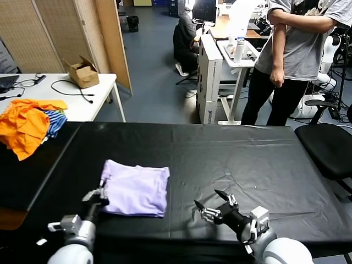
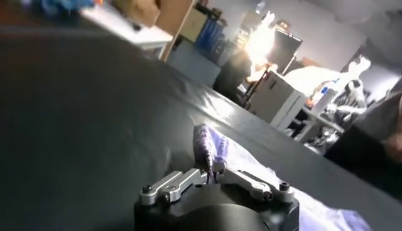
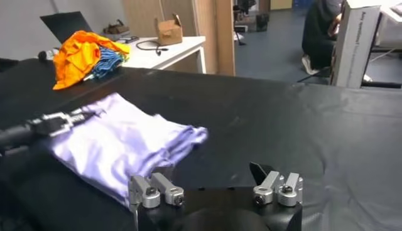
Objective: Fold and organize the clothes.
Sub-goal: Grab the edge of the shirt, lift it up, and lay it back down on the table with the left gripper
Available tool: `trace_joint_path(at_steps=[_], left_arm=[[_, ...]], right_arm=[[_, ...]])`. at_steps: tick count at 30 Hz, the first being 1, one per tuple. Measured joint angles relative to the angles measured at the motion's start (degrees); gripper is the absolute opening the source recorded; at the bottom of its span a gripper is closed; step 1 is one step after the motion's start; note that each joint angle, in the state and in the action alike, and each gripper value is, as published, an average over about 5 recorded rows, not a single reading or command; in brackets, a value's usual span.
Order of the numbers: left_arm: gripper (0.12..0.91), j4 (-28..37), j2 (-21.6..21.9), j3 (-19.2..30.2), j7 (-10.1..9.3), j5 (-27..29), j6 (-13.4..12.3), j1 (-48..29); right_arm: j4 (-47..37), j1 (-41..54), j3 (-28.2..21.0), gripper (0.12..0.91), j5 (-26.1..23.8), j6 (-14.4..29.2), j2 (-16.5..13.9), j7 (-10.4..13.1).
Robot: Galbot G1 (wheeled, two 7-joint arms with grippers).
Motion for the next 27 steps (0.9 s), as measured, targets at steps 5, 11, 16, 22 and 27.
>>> trace_joint_path(at_steps=[5, 11, 16, 22, 27], left_arm=[[0.166, -0.83, 7.14, -4.0, -0.13, 0.31, -0.07, 1.24], [0.166, -1.42, 14.59, -9.44, -0.55, 0.04, -0.57, 3.04], [0.166, -3.08, 16.98, -12.84, -2.03, 3.18, -0.7, 3.88], [0.166, -6.78, 13.37, -9.08, -4.1, 8.28, 0.48, 4.83], [0.166, -8.24, 6.76, 0.34, -5.56, 9.39, 2.03, 4.67]], right_arm=[[-0.42, 0.18, -0.3, 0.907, -0.02, -0.16, 0.42, 0.21], [-0.51, 0.27, -0.21, 0.907, 0.03, -0.16, 0.66, 0.57], [-0.66, 0.08, -0.31, 0.907, -0.09, -0.07, 1.15, 0.69], [-0.66, -0.69, -0.74, 0.907, -0.78, -0.02, 1.86, 0.68], [-0.43, -1.63, 0.11, 0.907, -0.87, 0.02, 1.74, 0.66]])
